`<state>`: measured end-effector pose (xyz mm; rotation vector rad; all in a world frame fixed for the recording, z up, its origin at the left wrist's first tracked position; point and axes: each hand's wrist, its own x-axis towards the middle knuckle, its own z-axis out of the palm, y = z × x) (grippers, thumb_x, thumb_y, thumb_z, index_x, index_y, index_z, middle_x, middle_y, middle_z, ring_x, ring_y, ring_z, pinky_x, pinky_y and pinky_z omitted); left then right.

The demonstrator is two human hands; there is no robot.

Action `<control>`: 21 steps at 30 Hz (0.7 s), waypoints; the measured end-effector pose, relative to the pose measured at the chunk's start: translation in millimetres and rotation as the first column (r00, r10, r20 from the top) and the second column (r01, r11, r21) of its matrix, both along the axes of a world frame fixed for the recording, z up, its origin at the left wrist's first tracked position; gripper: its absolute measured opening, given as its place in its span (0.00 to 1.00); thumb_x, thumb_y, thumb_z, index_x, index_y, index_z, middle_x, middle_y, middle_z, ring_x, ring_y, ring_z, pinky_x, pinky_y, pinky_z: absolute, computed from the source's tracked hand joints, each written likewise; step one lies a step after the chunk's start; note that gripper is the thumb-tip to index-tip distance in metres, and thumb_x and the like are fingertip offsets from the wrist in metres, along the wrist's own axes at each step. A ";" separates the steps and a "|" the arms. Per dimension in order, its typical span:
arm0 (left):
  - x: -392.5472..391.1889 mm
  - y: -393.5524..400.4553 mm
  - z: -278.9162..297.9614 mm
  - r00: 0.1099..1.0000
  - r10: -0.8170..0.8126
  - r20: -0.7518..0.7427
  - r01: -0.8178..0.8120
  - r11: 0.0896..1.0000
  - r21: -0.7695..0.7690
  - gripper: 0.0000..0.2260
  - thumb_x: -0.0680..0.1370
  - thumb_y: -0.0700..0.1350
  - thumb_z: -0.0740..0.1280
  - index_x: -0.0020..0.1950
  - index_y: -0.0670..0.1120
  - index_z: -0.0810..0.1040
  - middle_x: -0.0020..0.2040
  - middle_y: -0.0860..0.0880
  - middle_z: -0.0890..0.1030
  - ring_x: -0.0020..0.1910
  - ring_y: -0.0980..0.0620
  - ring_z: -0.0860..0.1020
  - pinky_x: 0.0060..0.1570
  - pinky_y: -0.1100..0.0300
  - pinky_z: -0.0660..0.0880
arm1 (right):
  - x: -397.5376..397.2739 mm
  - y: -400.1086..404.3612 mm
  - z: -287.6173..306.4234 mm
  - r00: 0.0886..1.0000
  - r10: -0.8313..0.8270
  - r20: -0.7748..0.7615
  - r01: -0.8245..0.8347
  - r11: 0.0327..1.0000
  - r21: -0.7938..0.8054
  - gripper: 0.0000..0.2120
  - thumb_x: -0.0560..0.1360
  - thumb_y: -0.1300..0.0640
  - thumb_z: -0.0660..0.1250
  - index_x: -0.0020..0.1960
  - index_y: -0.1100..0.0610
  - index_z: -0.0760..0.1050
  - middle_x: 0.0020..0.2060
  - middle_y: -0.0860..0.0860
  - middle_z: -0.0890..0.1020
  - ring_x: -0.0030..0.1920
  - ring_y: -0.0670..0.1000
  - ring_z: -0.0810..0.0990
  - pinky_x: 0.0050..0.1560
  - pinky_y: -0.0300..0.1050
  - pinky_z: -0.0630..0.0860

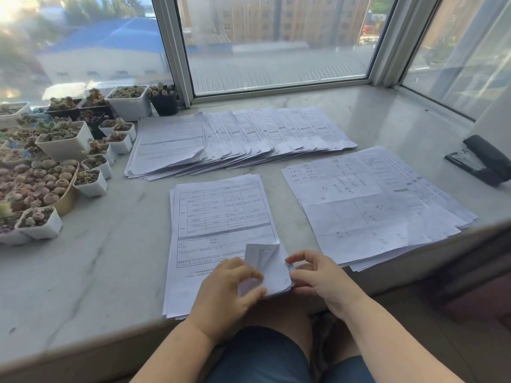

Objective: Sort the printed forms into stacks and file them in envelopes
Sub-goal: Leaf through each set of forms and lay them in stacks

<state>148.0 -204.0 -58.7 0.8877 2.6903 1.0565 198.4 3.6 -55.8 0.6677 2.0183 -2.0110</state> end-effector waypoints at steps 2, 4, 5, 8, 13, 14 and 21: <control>-1.2 -1.4 0.1 0.999 0.031 0.033 -0.032 0.999 0.024 0.08 0.71 0.56 0.72 0.49 0.57 0.82 0.45 0.60 0.76 0.48 0.62 0.72 0.50 0.62 0.71 | 0.3 0.2 -2.1 1.000 0.001 -0.005 -0.001 1.000 -0.006 0.11 0.71 0.61 0.73 0.52 0.53 0.79 0.43 0.54 0.86 0.45 0.52 0.85 0.43 0.41 0.80; -2.0 -2.8 0.4 0.999 0.000 0.035 0.000 1.000 -0.010 0.13 0.69 0.60 0.73 0.50 0.57 0.81 0.47 0.61 0.76 0.50 0.63 0.71 0.50 0.64 0.70 | 0.2 -0.2 -3.9 1.000 -0.001 -0.010 0.001 1.000 -0.004 0.11 0.71 0.61 0.73 0.52 0.54 0.79 0.42 0.54 0.86 0.44 0.51 0.85 0.42 0.41 0.80; -2.5 -2.9 0.1 1.000 -0.021 0.022 0.022 0.999 -0.028 0.14 0.68 0.61 0.73 0.50 0.58 0.80 0.47 0.61 0.76 0.51 0.62 0.71 0.50 0.64 0.69 | -0.3 -0.2 -4.7 1.000 -0.006 -0.010 0.006 1.000 -0.003 0.10 0.71 0.62 0.72 0.51 0.54 0.79 0.42 0.55 0.86 0.44 0.51 0.85 0.41 0.41 0.80; -2.6 -3.6 1.0 0.999 -0.027 0.044 0.027 1.000 -0.007 0.10 0.70 0.58 0.72 0.48 0.58 0.81 0.45 0.61 0.76 0.50 0.61 0.73 0.49 0.65 0.70 | -1.4 0.4 -7.5 1.000 -0.028 -0.007 0.028 1.000 -0.012 0.10 0.70 0.65 0.71 0.50 0.57 0.79 0.43 0.59 0.85 0.43 0.52 0.85 0.41 0.42 0.80; -6.9 -6.3 -1.9 0.990 0.069 0.127 -0.083 0.991 0.108 0.05 0.76 0.46 0.69 0.40 0.52 0.81 0.37 0.58 0.79 0.41 0.59 0.76 0.44 0.61 0.72 | -1.8 1.3 -9.3 1.000 -0.028 -0.007 0.028 1.000 -0.006 0.07 0.71 0.66 0.70 0.46 0.57 0.80 0.43 0.57 0.84 0.42 0.51 0.83 0.41 0.42 0.80; -6.1 -5.1 -3.0 0.984 0.122 0.127 -0.136 0.984 0.115 0.06 0.75 0.45 0.70 0.38 0.50 0.80 0.35 0.57 0.79 0.39 0.58 0.76 0.42 0.60 0.73 | -1.7 1.3 -9.3 1.000 -0.028 -0.007 0.028 1.000 -0.003 0.07 0.71 0.66 0.70 0.46 0.56 0.81 0.44 0.57 0.84 0.43 0.51 0.84 0.41 0.41 0.80; 4.1 3.3 -13.2 0.951 0.298 0.077 -0.308 0.925 0.220 0.18 0.74 0.40 0.69 0.57 0.55 0.66 0.31 0.52 0.74 0.28 0.57 0.72 0.30 0.65 0.68 | -0.3 0.8 -6.6 1.000 -0.029 0.010 0.029 1.000 0.011 0.06 0.70 0.64 0.72 0.44 0.55 0.81 0.44 0.54 0.84 0.42 0.50 0.83 0.40 0.40 0.79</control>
